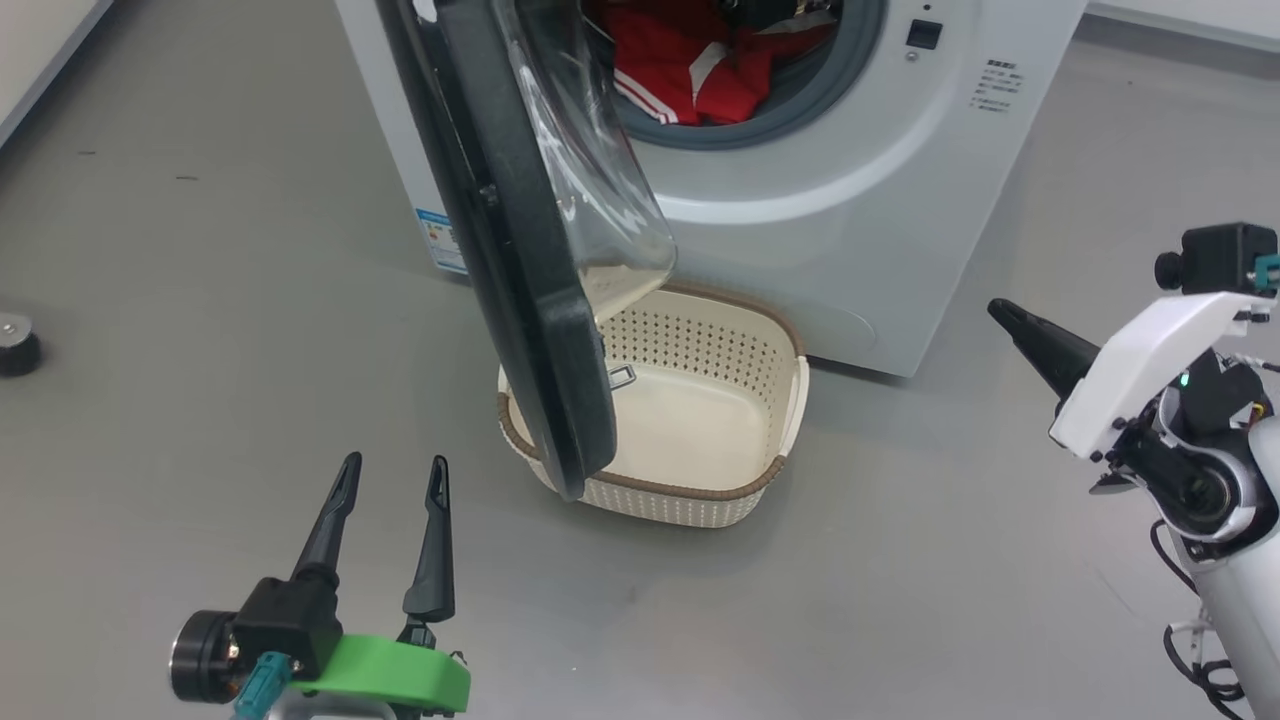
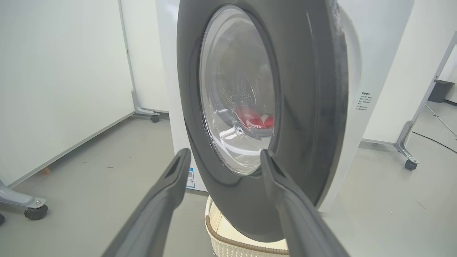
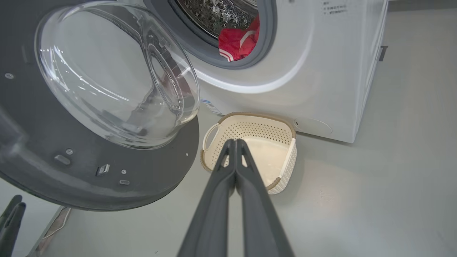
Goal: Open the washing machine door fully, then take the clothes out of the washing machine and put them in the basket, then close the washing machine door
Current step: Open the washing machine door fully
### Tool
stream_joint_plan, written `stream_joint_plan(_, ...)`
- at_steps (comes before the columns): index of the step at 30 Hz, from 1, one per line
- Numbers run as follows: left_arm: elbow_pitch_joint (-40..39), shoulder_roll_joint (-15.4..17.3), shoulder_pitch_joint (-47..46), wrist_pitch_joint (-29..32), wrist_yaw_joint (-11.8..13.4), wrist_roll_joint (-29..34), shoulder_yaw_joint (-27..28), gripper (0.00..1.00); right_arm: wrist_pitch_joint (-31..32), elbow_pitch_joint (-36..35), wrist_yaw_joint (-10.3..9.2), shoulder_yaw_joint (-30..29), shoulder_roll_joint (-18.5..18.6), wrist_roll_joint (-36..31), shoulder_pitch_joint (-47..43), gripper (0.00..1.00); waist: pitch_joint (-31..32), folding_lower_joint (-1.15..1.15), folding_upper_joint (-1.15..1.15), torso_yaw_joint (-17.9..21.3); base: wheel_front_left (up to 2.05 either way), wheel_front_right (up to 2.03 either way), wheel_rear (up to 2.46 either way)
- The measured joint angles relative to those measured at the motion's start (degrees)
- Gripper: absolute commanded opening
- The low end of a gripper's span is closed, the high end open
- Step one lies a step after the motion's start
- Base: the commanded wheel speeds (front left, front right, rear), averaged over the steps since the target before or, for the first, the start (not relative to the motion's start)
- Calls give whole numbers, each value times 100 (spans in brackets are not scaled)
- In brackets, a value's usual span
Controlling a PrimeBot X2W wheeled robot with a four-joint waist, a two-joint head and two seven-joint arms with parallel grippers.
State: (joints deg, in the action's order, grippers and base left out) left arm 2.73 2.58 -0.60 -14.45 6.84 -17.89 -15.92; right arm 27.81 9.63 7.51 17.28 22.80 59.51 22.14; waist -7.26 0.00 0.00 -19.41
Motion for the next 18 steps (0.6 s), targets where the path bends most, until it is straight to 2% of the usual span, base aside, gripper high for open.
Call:
stream_joint_plan(8,62,0,6,1,0,42,252,100,-1284,-260,-1,-27,437,-1016,-473,0,190,0,0,433,0,0,0)
stream_joint_plan(9,62,0,6,1,0,42,252,100,-1284,-260,-1,-27,437,-1016,-473,0,190,0,0,433,0,0,0)
stream_joint_plan(18,131,-1,33,1,0,141,385,100,-2554,-372,-2,-131,474,-1527,-1108,0,408,0,0,771,0,0,0)
